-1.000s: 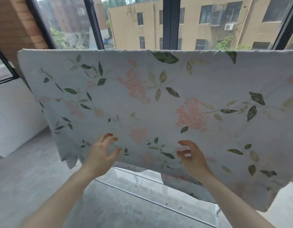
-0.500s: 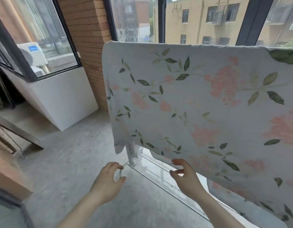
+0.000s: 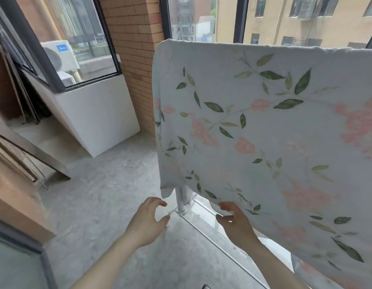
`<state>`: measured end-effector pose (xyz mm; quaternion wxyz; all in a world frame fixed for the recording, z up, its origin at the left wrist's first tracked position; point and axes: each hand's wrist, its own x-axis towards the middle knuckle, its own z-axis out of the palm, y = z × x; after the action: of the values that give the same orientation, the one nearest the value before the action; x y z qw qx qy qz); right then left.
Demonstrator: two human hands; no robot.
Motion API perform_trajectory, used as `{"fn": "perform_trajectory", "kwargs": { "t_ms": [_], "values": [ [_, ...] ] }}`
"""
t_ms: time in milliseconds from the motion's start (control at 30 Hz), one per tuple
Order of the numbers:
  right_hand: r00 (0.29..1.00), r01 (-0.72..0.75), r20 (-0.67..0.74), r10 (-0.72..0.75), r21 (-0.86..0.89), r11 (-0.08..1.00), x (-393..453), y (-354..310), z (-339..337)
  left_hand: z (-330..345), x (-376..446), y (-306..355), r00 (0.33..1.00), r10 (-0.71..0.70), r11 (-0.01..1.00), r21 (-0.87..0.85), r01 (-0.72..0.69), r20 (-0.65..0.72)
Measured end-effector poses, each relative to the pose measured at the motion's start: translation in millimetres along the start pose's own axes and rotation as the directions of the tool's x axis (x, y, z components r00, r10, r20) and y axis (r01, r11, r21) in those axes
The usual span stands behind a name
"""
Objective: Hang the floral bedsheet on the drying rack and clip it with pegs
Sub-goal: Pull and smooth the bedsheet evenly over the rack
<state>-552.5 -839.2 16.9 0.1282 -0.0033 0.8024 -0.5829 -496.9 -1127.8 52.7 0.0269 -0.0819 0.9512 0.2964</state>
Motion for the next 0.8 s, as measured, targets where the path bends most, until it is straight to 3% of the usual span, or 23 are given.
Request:
{"fn": "perform_trajectory", "kwargs": {
  "t_ms": [233,500,667,800],
  "values": [
    [0.999,0.034,0.01,-0.034,0.013,0.999,99.1,-49.9,19.7,-61.2,102.4,5.4,0.998,0.026,0.999,0.041,-0.024,-0.053],
    [0.95,0.31,0.032,-0.31,-0.172,0.935,208.5,-177.3,21.8,-149.2,216.4,6.5,0.976,0.107,0.994,0.002,-0.108,-0.19],
    [0.87,0.469,-0.024,-0.493,-0.271,0.841,241.6,-268.1,16.7,-201.3,289.4,6.5,0.941,0.223,0.973,0.008,-0.229,-0.254],
    [0.706,0.578,-0.146,-0.693,-0.446,0.683,252.8,-343.1,13.7,-241.2,352.2,-2.1,0.929,0.291,0.956,0.026,-0.293,-0.228]
  ]
}}
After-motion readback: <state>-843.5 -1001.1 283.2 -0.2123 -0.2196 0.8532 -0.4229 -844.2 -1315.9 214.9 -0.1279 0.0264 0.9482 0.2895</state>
